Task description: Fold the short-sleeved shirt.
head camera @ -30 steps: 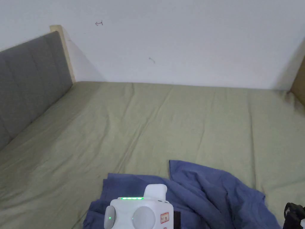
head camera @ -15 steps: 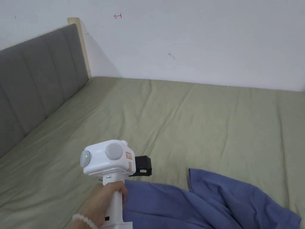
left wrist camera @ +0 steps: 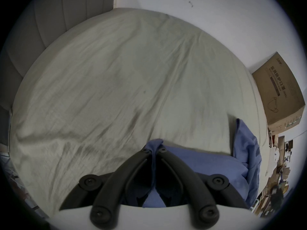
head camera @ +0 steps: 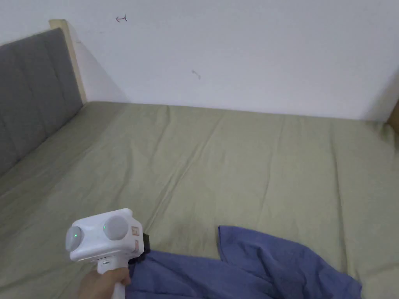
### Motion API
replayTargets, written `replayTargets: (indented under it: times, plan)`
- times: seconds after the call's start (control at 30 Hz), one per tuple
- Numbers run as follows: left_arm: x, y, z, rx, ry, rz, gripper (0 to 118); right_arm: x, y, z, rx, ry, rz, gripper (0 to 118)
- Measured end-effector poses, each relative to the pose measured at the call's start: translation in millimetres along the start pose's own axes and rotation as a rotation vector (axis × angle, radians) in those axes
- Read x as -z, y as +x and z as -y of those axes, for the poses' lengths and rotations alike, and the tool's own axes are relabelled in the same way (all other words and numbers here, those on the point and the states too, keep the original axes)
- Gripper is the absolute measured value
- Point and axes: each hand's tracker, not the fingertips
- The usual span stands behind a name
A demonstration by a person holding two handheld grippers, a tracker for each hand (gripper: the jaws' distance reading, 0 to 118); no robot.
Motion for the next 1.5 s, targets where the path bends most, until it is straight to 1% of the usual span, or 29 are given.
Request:
replayTargets:
  times: [0.1, 0.13, 0.17, 0.2, 0.23, 0.27, 0.3, 0.33, 0.4, 0.43, 0.47, 0.5, 0.53, 0.57, 0.6, 0.63, 0.67, 0.7, 0.73, 0.77, 0.8, 0.87, 0.9, 0.97, 1.1, 1.17, 1.23, 1.33, 1.5]
  plan:
    - [-28.9, 0.5, 0.8, 0.049, 0.08, 0.045, 2, 30.6, 7.7, -47.7, -0.006, -0.051, -0.186, 0]
    - [-41.0, 2.8, 2.6, 0.064, 0.101, 0.053, 2, 47.3, 7.3, -65.7, -0.024, -0.066, -0.216, 17]
    - [-52.9, 3.1, 4.5, 0.081, 0.125, 0.062, 2, 61.6, 3.7, -79.0, -0.04, -0.06, -0.178, 42]
    - [-63.6, 4.7, 6.9, 0.098, 0.149, 0.074, 2, 84.1, -2.1, -92.4, -0.098, -0.069, -0.121, 75]
    - [-71.9, 5.7, 9.3, 0.106, 0.165, 0.082, 2, 109.7, -5.4, -103.5, -0.147, -0.096, -0.111, 105]
    - [-77.9, 6.4, 11.3, 0.108, 0.168, 0.083, 2, 133.1, -6.8, -111.1, -0.189, -0.143, -0.12, 107]
    - [-83.9, 5.6, 13.1, 0.109, 0.178, 0.084, 2, 158.4, -9.0, -117.2, -0.209, -0.188, -0.099, 107]
    - [-89.0, 5.8, 14.9, 0.113, 0.194, 0.085, 2, 182.8, -11.5, -117.6, -0.23, -0.287, -0.06, 107]
    - [-94.3, 5.4, 16.6, 0.116, 0.203, 0.088, 2, 227.2, -10.5, -111.6, -0.227, -0.408, -0.051, 106]
    - [-93.3, 4.1, 15.7, 0.122, 0.209, 0.086, 2, 243.1, -10.4, -105.1, -0.207, -0.481, -0.036, 99]
    - [-92.5, 3.4, 15.3, 0.123, 0.207, 0.085, 2, 255.2, -10.2, -97.3, -0.197, -0.536, -0.034, 80]
    - [-90.0, 2.5, 14.9, 0.126, 0.205, 0.083, 2, 265.6, -8.8, -87.0, -0.176, -0.597, -0.027, 69]
    - [-86.6, 2.0, 14.1, 0.132, 0.194, 0.07, 2, 266.1, -13.4, -81.3, -0.149, -0.605, 0.023, 68]
    - [-83.6, 1.4, 13.6, 0.126, 0.182, 0.041, 2, 257.1, -18.2, -85.7, -0.165, -0.481, 0.024, 66]
    - [-79.9, 0.9, 13.3, 0.146, 0.184, 0.018, 2, 257.4, -21.9, -90.2, -0.183, -0.522, 0.032, 58]
    - [-77.9, 0.6, 13.0, 0.154, 0.181, 0.006, 2, 253.4, -22.3, -90.5, -0.207, -0.525, 0.02, 37]
    - [-78.5, 0.4, 12.9, 0.149, 0.18, 0.006, 2, 251.5, -22.0, -93.9, -0.208, -0.514, 0.016, 15]
    - [-79.3, 0.3, 12.3, 0.151, 0.185, 0.013, 2, 250.1, -20.9, -98.2, -0.202, -0.499, 0.043, 4]
    - [-82.0, -1.3, 11.3, 0.145, 0.19, 0.029, 2, 248.7, -16.4, -103.1, -0.169, -0.491, 0.068, 4]
    - [-83.8, -1.8, 9.6, 0.132, 0.188, 0.039, 2, 245.4, -10.3, -105.4, -0.118, -0.49, 0.048, 4]
    - [-85.2, -2.0, 7.7, 0.132, 0.187, 0.044, 2, 242.4, -3.5, -109.8, -0.041, -0.507, 0.001, 4]
    - [-92.1, 0.3, 5.2, 0.15, 0.201, 0.021, 2, 225.3, 7.7, -119.4, 0.02, -0.455, -0.02, 4]
    - [-96.7, 1.3, 3.7, 0.178, 0.221, -0.006, 2, 204.1, 9.2, -123.3, 0.031, -0.411, -0.005, 4]
    - [-109.6, 1.4, 0.7, 0.174, 0.232, -0.01, 2, 171.7, 21.5, -142.1, 0.029, -0.324, -0.004, 4]
    - [-145.4, -2.6, -8.1, 0.164, 0.297, -0.001, 2, 89.5, 52.7, -188.5, 0.086, -0.181, -0.03, 4]
    - [-165.6, -1.4, -10.3, 0.175, 0.345, -0.026, 2, 47.6, 65.7, -208.1, 0.114, -0.109, -0.019, 4]
    - [-189.1, -0.7, -11.2, 0.177, 0.382, -0.009, 2, 6.1, 74.9, -221.6, 0.113, -0.052, -0.027, 4]
    - [-221.3, 4.6, -11.4, 0.186, 0.433, 0.007, 2, -52.2, 73.0, -228.9, 0.126, 0.009, -0.059, 4]
    - [-263.2, 22.0, -16.2, 0.207, 0.498, 0.033, 2, -95.2, 70.3, -229.2, 0.153, 0.037, -0.045, 4]
